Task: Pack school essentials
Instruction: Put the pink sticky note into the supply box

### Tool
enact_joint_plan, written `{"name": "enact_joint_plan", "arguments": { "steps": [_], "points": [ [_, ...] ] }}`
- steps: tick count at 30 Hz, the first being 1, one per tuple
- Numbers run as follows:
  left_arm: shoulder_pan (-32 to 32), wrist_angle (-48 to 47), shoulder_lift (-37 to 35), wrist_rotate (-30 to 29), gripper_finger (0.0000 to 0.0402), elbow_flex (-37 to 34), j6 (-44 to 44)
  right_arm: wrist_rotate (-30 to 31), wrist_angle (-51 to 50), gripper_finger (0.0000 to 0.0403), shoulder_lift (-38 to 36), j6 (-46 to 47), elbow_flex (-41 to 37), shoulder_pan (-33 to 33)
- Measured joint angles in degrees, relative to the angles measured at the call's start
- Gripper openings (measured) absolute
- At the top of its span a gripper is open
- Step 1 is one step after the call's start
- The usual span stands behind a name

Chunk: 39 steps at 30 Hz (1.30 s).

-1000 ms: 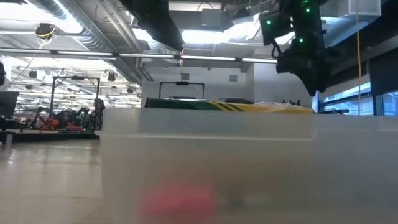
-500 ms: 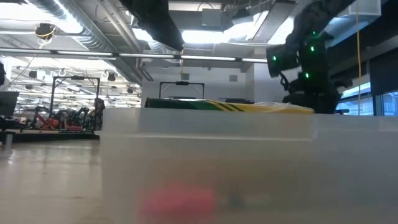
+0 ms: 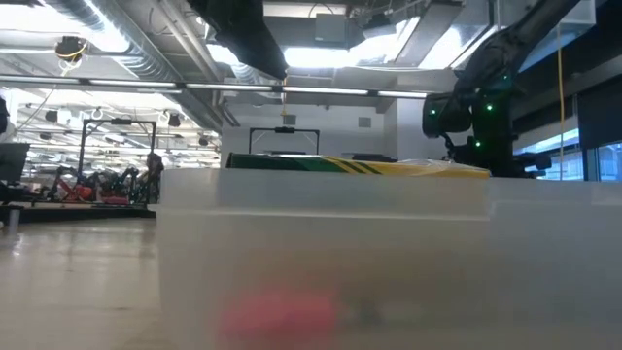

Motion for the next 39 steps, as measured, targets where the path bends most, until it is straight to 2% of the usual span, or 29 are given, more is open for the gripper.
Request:
{"name": "enact_joint_plan", "arguments": {
  "steps": [16,28,39],
  "points": [
    [0.0,0.0,0.0,-0.02,0.0383,0.0,0.0,-2.41,1.35,0.0168,5.08,0.12,0.36,-0.89],
    [0.0,0.0,0.0,0.0,0.0383,0.0,0.0,-13.52,1.87,0.0168,5.39,1.64,3.44,4.18],
    [-0.02,0.0,0.0,0.0,0.0383,0.0,0.0,-13.88,1.63,0.0168,5.4,0.35,3.55,4.78]
  ]
}}
